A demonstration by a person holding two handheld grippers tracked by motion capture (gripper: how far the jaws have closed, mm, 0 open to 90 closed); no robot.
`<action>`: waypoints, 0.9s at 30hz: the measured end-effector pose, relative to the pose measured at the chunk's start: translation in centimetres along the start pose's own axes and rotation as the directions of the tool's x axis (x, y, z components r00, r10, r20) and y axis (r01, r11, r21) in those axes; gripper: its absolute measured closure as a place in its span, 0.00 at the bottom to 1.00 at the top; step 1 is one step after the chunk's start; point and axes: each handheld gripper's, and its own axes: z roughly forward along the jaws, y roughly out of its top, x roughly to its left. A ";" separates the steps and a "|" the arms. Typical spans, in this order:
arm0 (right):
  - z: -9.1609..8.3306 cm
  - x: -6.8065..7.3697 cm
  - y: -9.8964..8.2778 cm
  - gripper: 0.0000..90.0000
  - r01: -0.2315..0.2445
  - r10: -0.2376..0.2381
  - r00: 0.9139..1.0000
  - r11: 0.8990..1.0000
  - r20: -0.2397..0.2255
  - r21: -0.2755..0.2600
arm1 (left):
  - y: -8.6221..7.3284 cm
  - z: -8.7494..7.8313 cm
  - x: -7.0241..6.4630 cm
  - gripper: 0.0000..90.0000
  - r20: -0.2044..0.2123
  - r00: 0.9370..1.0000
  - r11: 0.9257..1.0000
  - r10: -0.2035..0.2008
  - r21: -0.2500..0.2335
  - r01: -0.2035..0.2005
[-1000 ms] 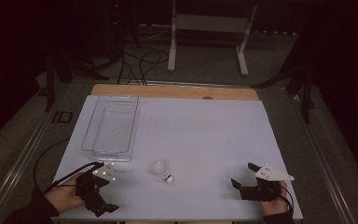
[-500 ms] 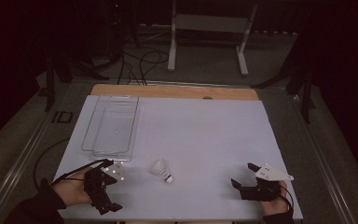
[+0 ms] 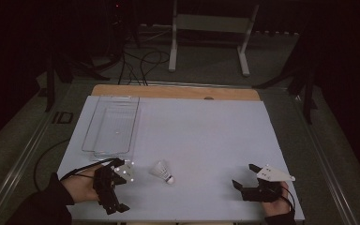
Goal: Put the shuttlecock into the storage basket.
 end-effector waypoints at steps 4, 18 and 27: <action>0.0 0.0 0.0 0.11 -0.002 0.002 1.000 1.000 -0.001 0.001 | 0.7 0.1 -0.2 0.00 -0.022 0.999 1.000 0.028 0.014 -0.028; 0.0 0.0 0.0 0.11 -0.003 0.003 1.000 1.000 -0.004 0.003 | 2.7 0.1 -0.1 0.00 0.013 0.999 0.997 0.049 0.059 -0.049; 0.0 0.0 0.0 0.11 -0.002 0.002 1.000 1.000 -0.004 0.002 | 4.1 -0.9 0.3 0.00 0.001 0.998 0.997 0.058 0.042 -0.058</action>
